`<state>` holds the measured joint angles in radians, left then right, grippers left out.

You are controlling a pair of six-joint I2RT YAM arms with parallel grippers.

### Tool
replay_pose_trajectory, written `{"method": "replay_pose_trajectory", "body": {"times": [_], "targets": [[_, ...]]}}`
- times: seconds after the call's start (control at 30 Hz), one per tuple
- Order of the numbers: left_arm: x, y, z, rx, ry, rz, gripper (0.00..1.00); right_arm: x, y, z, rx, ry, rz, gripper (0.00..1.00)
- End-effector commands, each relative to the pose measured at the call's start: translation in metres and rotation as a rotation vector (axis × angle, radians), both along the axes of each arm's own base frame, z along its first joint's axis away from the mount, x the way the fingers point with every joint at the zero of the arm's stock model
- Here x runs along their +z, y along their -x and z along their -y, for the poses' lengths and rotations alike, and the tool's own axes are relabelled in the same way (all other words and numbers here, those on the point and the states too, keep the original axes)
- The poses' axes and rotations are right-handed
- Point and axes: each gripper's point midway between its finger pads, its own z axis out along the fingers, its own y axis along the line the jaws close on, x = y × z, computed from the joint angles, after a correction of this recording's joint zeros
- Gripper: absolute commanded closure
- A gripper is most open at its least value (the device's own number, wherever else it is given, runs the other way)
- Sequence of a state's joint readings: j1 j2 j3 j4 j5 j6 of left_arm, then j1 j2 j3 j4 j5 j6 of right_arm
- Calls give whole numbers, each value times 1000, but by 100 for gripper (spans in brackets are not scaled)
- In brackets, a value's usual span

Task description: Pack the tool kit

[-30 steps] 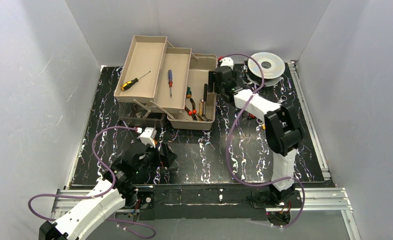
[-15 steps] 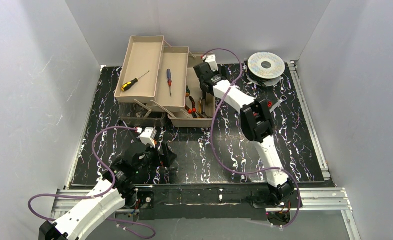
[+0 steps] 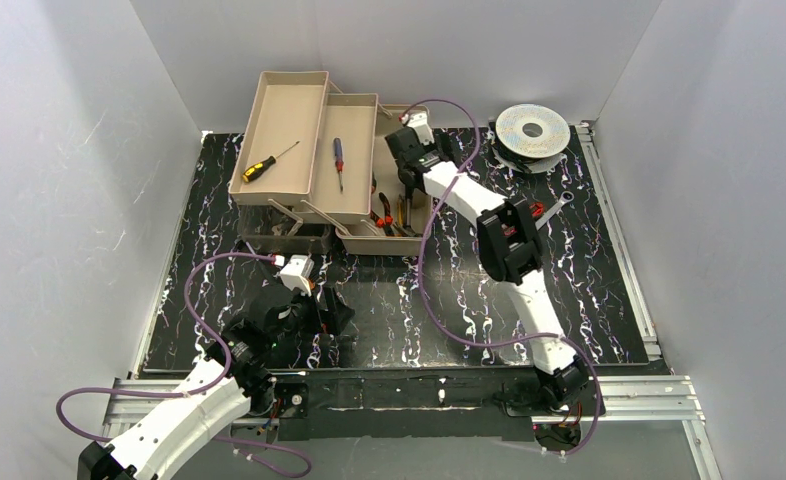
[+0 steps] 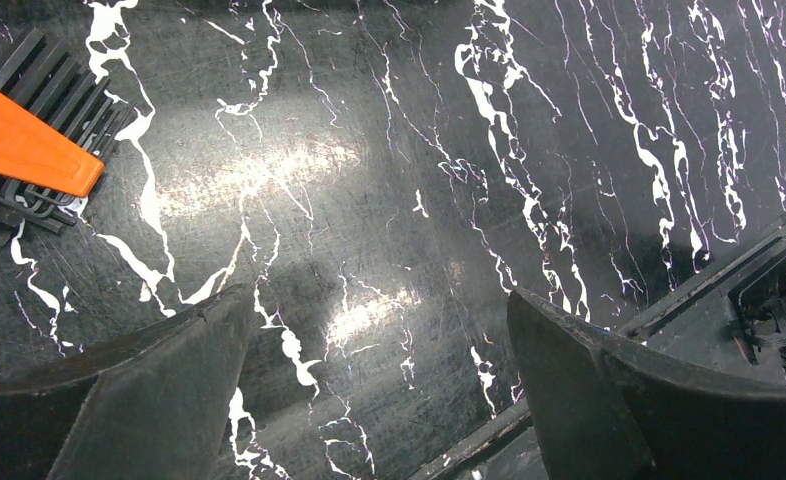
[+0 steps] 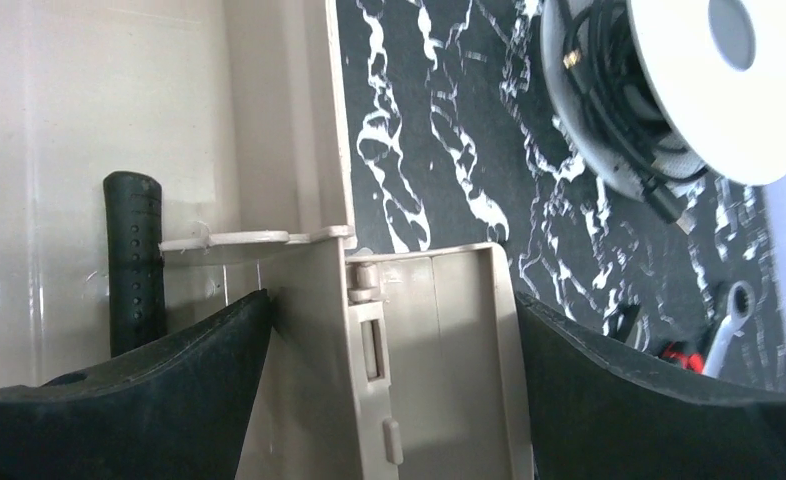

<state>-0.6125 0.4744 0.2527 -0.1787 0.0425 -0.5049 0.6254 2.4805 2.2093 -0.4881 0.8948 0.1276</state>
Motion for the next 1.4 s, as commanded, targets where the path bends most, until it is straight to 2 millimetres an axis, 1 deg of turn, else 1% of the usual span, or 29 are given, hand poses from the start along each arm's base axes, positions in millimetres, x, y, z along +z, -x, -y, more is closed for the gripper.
{"method": "replay_pose_trajectory", "body": {"times": [0.0,0.17,0.23,0.3,0.37,0.4,0.47,0.53,0.6,0.7,0.73,0.83,0.97,1.03,1.1,1.2,1.27,1.3,1.33,1.37], "targets": [[-1,0,1,-16,-4,10,2,-13,29,-3,78,-125,-64,9],[-1,1,1,-18,-5,9,2,42,43,1,116,-273,35,8],[-1,0,1,-17,-5,11,2,60,52,5,141,-334,51,8],[-1,0,1,-14,-5,14,2,86,59,8,175,-415,96,8],[0,0,0,-12,-5,17,2,107,66,11,217,-493,125,8],[-1,0,0,-11,-5,17,2,124,70,16,226,-531,150,8],[-1,0,0,-10,-5,16,2,140,77,23,235,-585,166,8],[-1,-1,0,-9,-7,14,2,150,84,33,229,-626,171,7],[-2,0,0,-10,-12,8,2,154,90,47,203,-663,160,7],[-3,-1,0,-10,-17,1,2,147,98,78,125,-741,128,7],[-3,-1,1,-11,-18,-2,2,137,102,89,101,-776,103,7],[-3,0,4,-35,-13,-6,2,116,106,130,-24,-856,77,9],[0,6,14,-91,17,-13,2,80,108,180,-277,-863,22,10],[3,7,19,-112,28,-13,2,63,111,199,-400,-848,-7,12],[8,7,26,-131,29,-5,2,46,114,210,-496,-849,-29,14],[13,6,41,-171,-37,21,2,28,113,224,-560,-866,-30,18],[15,0,49,-171,-112,55,2,16,110,231,-579,-884,-43,22],[14,-1,57,-188,-141,60,2,11,106,231,-573,-904,-59,25],[13,-3,64,-202,-160,60,2,7,102,227,-558,-926,-74,29],[9,-4,70,-213,-174,50,2,4,98,233,-565,-944,-77,34]]}}
